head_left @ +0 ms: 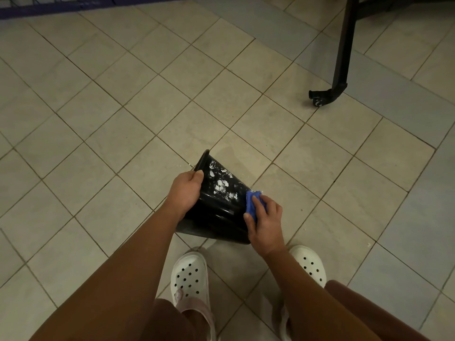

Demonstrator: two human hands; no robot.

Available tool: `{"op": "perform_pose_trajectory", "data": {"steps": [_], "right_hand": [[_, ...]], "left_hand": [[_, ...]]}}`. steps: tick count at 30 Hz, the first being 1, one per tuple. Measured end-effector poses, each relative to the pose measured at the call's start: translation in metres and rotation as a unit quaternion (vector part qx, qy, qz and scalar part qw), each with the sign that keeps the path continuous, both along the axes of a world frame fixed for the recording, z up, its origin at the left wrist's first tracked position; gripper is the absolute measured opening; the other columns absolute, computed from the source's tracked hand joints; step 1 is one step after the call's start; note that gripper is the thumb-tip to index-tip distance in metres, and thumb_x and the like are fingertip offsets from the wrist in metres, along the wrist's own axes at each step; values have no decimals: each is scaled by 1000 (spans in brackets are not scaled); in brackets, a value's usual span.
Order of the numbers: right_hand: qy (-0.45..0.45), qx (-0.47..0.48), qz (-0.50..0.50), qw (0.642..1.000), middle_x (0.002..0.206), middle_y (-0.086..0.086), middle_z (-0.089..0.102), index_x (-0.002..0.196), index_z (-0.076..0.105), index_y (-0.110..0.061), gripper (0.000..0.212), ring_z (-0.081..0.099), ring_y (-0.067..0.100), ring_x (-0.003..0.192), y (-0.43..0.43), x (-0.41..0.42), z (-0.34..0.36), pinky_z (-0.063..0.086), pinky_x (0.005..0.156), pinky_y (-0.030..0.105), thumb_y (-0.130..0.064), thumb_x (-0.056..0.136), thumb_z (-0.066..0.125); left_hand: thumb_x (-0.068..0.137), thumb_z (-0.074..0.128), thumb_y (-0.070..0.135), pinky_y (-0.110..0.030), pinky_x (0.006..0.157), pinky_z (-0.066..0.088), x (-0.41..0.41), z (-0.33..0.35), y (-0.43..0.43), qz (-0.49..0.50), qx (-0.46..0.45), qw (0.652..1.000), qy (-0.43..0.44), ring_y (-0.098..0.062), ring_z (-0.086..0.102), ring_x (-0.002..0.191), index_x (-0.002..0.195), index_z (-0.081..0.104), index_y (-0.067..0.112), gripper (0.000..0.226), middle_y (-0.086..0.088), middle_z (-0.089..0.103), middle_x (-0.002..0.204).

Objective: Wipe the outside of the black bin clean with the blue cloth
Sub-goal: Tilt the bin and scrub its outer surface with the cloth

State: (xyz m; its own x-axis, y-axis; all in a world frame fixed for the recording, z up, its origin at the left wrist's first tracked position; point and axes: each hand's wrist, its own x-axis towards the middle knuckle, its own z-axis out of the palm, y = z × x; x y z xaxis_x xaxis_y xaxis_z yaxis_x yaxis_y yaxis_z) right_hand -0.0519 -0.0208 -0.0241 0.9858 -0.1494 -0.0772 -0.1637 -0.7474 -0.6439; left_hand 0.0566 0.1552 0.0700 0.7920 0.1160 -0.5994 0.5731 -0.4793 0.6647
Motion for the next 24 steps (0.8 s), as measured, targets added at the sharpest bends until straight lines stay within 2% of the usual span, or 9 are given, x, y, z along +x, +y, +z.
{"op": "perform_pose_trajectory", "data": {"steps": [3,6,8,10,14,16,18,21,24], "right_hand": [[-18,-12,-19,1000,128,18,44,126,52,2,49,37,34,119,21,-4,6,39,102,40,-34,95,38],[-29,-8,6,1000,127,18,45,126,52,1,46,37,32,120,30,6,12,38,103,36,-29,96,35],[-33,-22,36,999,124,20,47,124,53,0,43,39,31,117,24,22,13,37,100,32,-27,95,37],[-8,-12,33,999,125,22,46,125,54,0,38,38,34,117,15,35,12,38,100,34,-21,96,44],[54,-3,-67,996,127,22,44,127,53,0,36,34,36,115,9,27,8,39,101,44,-17,97,45],[32,-15,-84,996,121,25,47,122,56,2,37,37,37,110,24,12,8,44,94,46,-19,95,42],[4,-16,-75,997,119,25,48,120,57,2,40,38,35,108,40,7,11,43,90,42,-23,94,38],[-23,-26,-47,998,116,23,50,117,59,1,30,41,35,108,41,21,12,46,91,43,-14,91,52],[9,-23,-24,999,119,23,48,120,57,0,30,40,36,110,27,41,10,45,93,47,-14,93,52]], "left_hand": [[104,39,34,-38,86,51,1,0,-2,-12,3,1000,7,-27,66,94,100,67,8,38,-11,70,97],[103,38,35,-44,92,51,0,0,-4,-23,13,1000,8,-28,66,95,100,66,9,38,-11,70,98],[103,39,34,-46,93,51,0,0,-5,-12,8,1000,6,-30,67,95,99,66,8,38,-13,71,98],[103,40,34,-48,92,52,-1,0,-5,-8,8,1000,-2,-32,67,94,98,67,6,39,-16,71,97],[103,40,34,-46,91,52,0,-1,-7,-19,11,1000,-13,-28,67,92,98,67,8,38,-12,71,95],[104,40,34,-46,92,52,1,-1,-6,-17,18,1000,-11,-28,67,92,98,67,8,38,-12,71,95],[104,39,34,-47,92,52,1,-1,-4,-22,23,999,-6,-28,67,93,99,67,8,39,-13,70,96],[104,38,34,-45,91,52,0,-1,-4,-32,13,999,-1,-28,67,94,100,66,8,38,-12,71,97],[103,39,35,-46,91,52,-1,-1,-6,-30,13,999,-10,-29,67,93,100,67,7,39,-13,71,97]]}}
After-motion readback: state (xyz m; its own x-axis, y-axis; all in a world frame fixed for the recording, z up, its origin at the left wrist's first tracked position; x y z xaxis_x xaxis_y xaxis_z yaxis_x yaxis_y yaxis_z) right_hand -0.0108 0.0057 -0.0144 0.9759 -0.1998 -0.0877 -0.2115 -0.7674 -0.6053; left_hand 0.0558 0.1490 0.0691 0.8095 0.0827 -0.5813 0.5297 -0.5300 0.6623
